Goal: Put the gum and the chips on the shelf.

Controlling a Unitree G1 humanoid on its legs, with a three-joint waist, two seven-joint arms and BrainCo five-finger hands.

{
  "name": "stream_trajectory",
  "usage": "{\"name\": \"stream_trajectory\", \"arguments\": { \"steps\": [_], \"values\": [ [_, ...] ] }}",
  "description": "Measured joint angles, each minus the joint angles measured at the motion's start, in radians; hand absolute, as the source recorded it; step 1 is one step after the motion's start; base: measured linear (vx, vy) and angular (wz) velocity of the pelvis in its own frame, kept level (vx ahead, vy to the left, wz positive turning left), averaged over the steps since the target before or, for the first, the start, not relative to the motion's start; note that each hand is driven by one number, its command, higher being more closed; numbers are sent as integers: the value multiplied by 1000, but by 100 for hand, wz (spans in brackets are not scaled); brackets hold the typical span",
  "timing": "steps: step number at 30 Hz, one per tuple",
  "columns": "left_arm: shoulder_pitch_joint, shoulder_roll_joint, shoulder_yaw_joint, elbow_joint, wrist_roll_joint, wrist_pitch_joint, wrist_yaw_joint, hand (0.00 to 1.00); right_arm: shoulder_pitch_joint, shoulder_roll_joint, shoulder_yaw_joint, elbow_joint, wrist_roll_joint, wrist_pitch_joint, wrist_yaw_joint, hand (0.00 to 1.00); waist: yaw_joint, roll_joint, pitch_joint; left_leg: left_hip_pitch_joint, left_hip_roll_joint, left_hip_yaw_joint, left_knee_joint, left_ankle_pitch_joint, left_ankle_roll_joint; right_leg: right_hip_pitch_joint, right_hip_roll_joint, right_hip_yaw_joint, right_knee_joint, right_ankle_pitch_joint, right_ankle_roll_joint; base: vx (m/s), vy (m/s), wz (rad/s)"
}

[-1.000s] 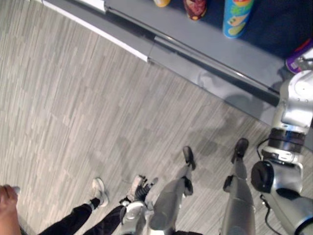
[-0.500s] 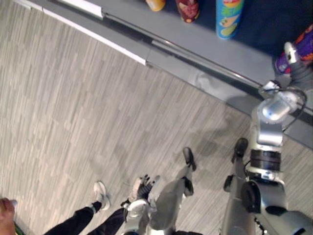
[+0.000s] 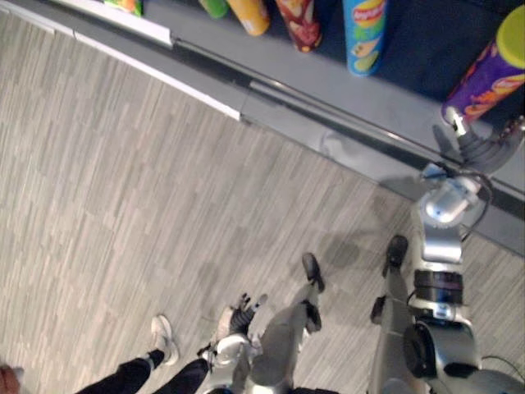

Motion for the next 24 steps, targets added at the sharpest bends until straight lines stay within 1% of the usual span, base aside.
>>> {"name": "stream_trajectory", "arguments": {
  "steps": [2, 3, 4, 5, 6, 7, 9, 10, 11, 13, 15, 16, 17, 18, 19, 21, 23, 24],
  "values": [
    [0, 3, 12, 5, 0, 1, 0, 0, 14, 0, -4, 4, 4, -1, 0, 0, -4, -16, -7, 3, 2, 0, 0, 0, 0, 3, 3, 0, -3, 0, 0, 6, -7, -2],
    [0, 4, 19, 7, 0, 2, 0, 0, 28, 0, -22, 12, 18, -2, 0, 0, -11, -24, -9, 11, 5, -3, 1, 0, 0, 15, 5, -5, -7, 0, 0, 15, -15, 3],
    [0, 4, 21, 7, 0, 2, 0, 0, 31, 0, -27, 16, 20, -2, -1, 0, -13, -25, -10, 13, 5, -3, 1, 0, 0, 18, 6, -5, -7, 0, 0, 19, -9, 6],
    [0, 5, 30, 16, 1, 2, 0, 0, 41, -1, -40, 43, 27, -2, -1, 0, -17, -33, -15, 23, 6, -6, 1, 0, 0, 33, 7, -8, -16, 0, 0, 19, -5, -4],
    [0, 10, 38, 26, 1, 3, 0, 0, 53, 1, -40, 59, 41, -2, 0, 0, -21, -47, -25, 26, 6, -5, 1, 0, 0, 34, 8, -6, -18, 0, 0, 27, -5, -5],
    [0, 12, 42, 31, 3, 4, 0, 0, 62, 1, -39, 64, 44, -2, 2, 0, -24, -54, -31, 26, 6, -5, 1, -1, 0, 35, 9, -5, -20, 0, 0, 36, -3, -3],
    [0, 21, 49, 44, 5, 9, 0, 0, 122, 0, -40, 75, 50, -5, 12, 0, -39, -72, -39, 49, 8, -12, 2, -4, 0, 68, 12, -10, -35, 0, 0, 45, 4, 3],
    [0, 22, 54, 49, 7, 10, -1, 0, 140, 0, -40, 76, 55, -7, 18, 0, -42, -76, -42, 56, 9, -15, 3, -6, 1, 77, 14, -11, -37, 0, 0, 53, 4, 3],
    [0, 25, 72, 68, 11, 19, -1, 0, 182, 5, -36, 80, 58, -11, 34, 0, -48, -87, -62, 61, 11, -20, 8, -11, 0, 89, 16, -15, -42, 0, 0, 72, 1, 2],
    [0, 32, 87, 84, 16, 27, -1, 0, 243, 5, -30, 82, 59, -14, 60, 0, -55, -102, -75, 81, 15, -21, 17, -23, 1, 117, 19, -19, -52, 0, 0, 78, 0, -3],
    [1, 42, 99, 114, 54, 37, -1, 0, 330, 5, -27, 82, 63, -16, 106, 0, -58, -123, -109, 108, 20, -21, 21, -36, -2, 146, 25, -23, -60, -1, 1, 76, 0, -7],
    [1, 42, 109, 121, 63, 42, -1, 0, 352, 5, -22, 82, 67, -19, 118, 0, -61, -129, -117, 115, 21, -22, 20, -38, -2, 157, 27, -24, -64, -1, 1, 112, 0, 0],
    [1, 43, 131, 135, 89, 46, -1, 0, 395, 6, -18, 82, 69, -27, 145, 0, -68, -141, -133, 131, 23, -26, 23, -42, -5, 182, 30, -30, -75, -2, 2, 81, -1, 4],
    [2, 45, 139, 145, 91, 47, -1, 0, 420, 5, -7, 81, 73, -33, 159, 0, -71, -148, -146, 135, 25, -27, 24, -45, -6, 189, 32, -32, -77, -3, 4, 120, -5, 3],
    [8, 48, 159, 155, 95, 50, -2, 0, 461, 6, 15, 81, 77, -38, 181, 0, -78, -163, -169, 148, 28, -27, 24, -51, -9, 206, 36, -33, -84, -5, 4, 80, -5, -3],
    [15, 58, 176, 169, 126, 65, -2, 0, 523, 5, 50, 78, 78, -44, 248, 0, -84, -185, -202, 172, 34, -25, 28, -61, -10, 229, 42, -32, -86, -13, 4, 103, -8, -7],
    [23, 63, 201, 192, 136, 70, -3, 0, 617, 4, 104, 78, 77, -46, 331, 0, -86, -204, -245, 209, 43, -21, 36, -79, -17, 268, 49, -30, -86, -26, 6, 94, -7, -9],
    [33, 64, 207, 192, 147, 70, -3, 0, 650, 5, 126, 79, 76, -46, 358, 0, -86, -210, -262, 222, 45, -19, 36, -85, -19, 278, 51, -28, -87, -30, 6, 64, -5, -9]
  ]
}}
